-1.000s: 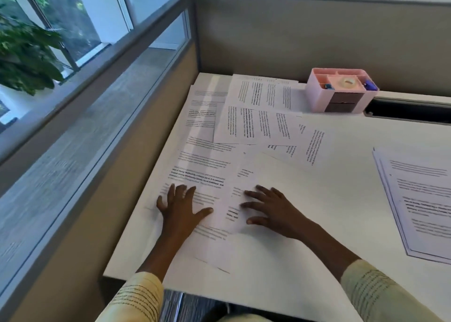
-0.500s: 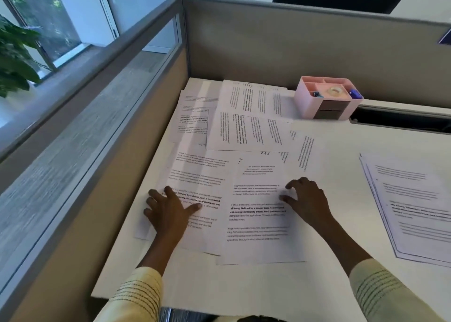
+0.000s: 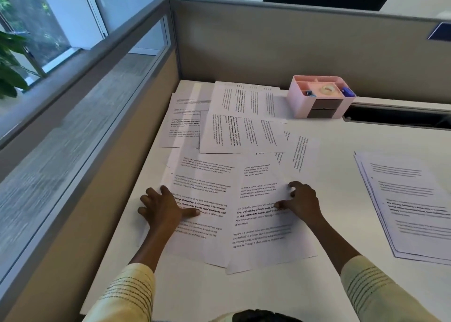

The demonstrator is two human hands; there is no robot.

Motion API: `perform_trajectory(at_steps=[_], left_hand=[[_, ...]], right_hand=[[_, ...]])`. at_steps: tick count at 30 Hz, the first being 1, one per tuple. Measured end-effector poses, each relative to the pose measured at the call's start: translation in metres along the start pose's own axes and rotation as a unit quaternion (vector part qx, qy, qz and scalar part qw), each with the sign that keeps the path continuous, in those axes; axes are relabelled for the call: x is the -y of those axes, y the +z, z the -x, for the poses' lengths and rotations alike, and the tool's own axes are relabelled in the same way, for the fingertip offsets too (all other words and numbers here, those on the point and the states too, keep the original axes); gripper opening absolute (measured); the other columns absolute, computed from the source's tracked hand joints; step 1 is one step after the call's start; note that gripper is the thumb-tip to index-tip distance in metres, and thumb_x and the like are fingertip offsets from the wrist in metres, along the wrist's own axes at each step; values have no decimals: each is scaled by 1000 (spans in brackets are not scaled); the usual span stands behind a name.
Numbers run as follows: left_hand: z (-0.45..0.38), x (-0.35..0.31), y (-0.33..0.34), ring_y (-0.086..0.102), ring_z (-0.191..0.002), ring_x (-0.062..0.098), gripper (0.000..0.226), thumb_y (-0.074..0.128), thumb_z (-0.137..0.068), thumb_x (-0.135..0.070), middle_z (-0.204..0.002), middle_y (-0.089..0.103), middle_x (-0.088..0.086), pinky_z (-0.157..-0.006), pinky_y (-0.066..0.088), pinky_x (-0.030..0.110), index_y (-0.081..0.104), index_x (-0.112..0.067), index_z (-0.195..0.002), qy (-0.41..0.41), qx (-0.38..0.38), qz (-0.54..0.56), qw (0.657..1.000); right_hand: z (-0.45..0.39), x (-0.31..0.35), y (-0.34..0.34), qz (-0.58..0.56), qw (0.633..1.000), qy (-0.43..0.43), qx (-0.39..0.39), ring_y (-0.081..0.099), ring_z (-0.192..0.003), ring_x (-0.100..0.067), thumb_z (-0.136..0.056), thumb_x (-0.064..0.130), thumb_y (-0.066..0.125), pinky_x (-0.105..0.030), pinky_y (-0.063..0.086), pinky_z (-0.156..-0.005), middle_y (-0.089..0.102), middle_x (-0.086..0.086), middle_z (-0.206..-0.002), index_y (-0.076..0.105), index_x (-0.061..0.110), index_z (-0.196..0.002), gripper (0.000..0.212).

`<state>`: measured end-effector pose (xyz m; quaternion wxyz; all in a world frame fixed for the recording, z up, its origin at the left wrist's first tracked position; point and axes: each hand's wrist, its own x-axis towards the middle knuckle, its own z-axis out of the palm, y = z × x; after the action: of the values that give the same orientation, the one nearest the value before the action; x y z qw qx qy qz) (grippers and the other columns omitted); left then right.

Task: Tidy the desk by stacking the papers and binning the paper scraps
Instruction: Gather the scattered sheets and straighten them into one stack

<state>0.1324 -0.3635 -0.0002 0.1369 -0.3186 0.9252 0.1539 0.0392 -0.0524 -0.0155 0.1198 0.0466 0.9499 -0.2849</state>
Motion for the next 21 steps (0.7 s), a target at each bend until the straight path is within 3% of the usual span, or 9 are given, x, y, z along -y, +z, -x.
perform_trajectory(at_steps=[6,9,12,14,17,19,21], left_hand=[[-7,-8,-4,30,-125,34,113,77,-53,-70,-134,26,16,-104,30,43,26,-21,-141,53,24,5,998],[-8,-11,-5,32,-125,36,113,80,-56,-63,-134,28,17,-104,32,45,22,-21,-143,53,24,33,998],[-12,-13,-8,38,-125,37,115,85,-56,-54,-134,31,19,-102,34,49,19,-16,-143,38,21,61,997],[-17,-13,-9,42,-124,37,110,85,-58,-51,-133,38,18,-101,35,49,23,-14,-141,31,28,63,997],[-26,-13,-11,48,-119,35,94,84,-61,-50,-127,51,15,-99,37,48,35,-13,-131,25,44,74,996],[-26,-15,-12,46,-120,35,89,83,-63,-50,-128,50,15,-99,36,47,36,-13,-130,20,48,72,996],[-25,-17,-12,42,-122,36,90,83,-64,-48,-129,43,17,-100,36,47,35,-12,-131,27,43,56,997]], right_hand=[[-17,-1,-22,34,987,-122,97,52,-82,-17,-62,12,86,-16,40,-68,54,-8,-100,60,18,-122,65],[-21,-9,-32,-59,992,-110,25,59,-78,-19,-67,0,80,-8,43,-63,64,-12,-100,65,17,-110,49],[-12,-9,-38,-19,992,-67,-107,66,-77,-22,-78,26,76,-23,42,-65,68,-3,-83,68,15,-89,17],[5,0,-33,59,992,-51,-98,65,-79,-21,-76,53,69,-25,41,-65,65,0,-81,66,16,-84,38],[28,9,-10,212,975,-61,-21,59,-92,-19,-64,80,55,-29,44,-70,57,0,-101,59,19,-102,72],[34,9,4,260,962,-84,20,52,-101,-20,-64,80,55,-32,46,-74,49,-2,-114,50,19,-118,82],[30,11,6,250,961,-110,49,46,-110,-22,-70,70,61,-36,46,-82,43,-4,-123,45,19,-128,79]])
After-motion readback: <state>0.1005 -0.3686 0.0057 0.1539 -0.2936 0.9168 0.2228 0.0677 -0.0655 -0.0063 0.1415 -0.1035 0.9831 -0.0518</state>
